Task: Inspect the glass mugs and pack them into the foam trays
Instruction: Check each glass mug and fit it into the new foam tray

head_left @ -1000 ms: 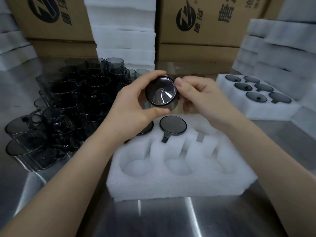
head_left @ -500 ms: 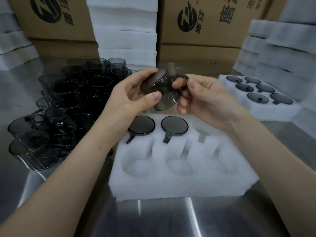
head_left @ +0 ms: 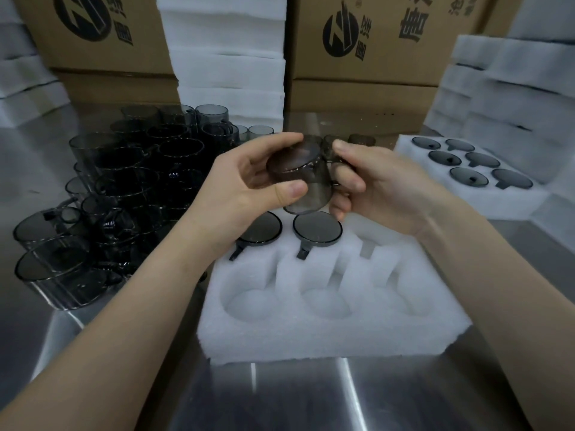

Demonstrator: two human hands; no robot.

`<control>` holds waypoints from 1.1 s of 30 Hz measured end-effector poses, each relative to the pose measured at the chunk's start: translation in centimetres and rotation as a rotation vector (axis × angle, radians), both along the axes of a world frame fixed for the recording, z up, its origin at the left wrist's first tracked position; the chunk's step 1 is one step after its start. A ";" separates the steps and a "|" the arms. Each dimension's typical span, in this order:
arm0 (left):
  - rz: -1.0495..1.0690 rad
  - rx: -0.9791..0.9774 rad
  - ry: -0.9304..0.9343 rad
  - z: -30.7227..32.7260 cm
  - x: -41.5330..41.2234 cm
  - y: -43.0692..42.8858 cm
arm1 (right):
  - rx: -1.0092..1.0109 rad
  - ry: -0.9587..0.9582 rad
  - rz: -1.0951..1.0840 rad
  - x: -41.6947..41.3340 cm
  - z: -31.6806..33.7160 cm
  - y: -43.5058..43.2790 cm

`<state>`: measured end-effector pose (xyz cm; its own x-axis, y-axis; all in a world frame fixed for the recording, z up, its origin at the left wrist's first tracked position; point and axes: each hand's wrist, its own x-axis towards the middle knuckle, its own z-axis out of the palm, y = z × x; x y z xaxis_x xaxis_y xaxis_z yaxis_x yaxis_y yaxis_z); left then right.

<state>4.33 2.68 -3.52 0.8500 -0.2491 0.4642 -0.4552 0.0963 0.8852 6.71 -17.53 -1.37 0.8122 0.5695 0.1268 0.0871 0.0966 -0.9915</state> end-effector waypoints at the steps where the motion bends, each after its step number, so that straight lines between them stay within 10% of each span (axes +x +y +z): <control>1: 0.004 0.020 -0.009 0.0 -0.1 -0.1 | -0.043 -0.009 -0.042 0.0 0.0 0.1; 12: 0.223 0.180 -0.196 0.4 -0.7 -0.8 | -0.162 -0.321 -0.493 -0.5 -0.6 1.6; 19: 0.284 0.187 -0.133 0.3 -0.7 -1.1 | -0.173 -0.511 -0.261 -1.2 -0.4 1.5; 33: 0.286 0.310 -0.246 0.4 -0.9 -1.5 | 0.030 -0.338 -0.492 -1.0 -0.8 2.0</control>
<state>3.39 1.16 -3.16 0.7787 -0.1800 0.6010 -0.6246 -0.3139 0.7151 5.72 -15.52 -2.12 0.8916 0.1292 0.4340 0.4386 -0.0078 -0.8987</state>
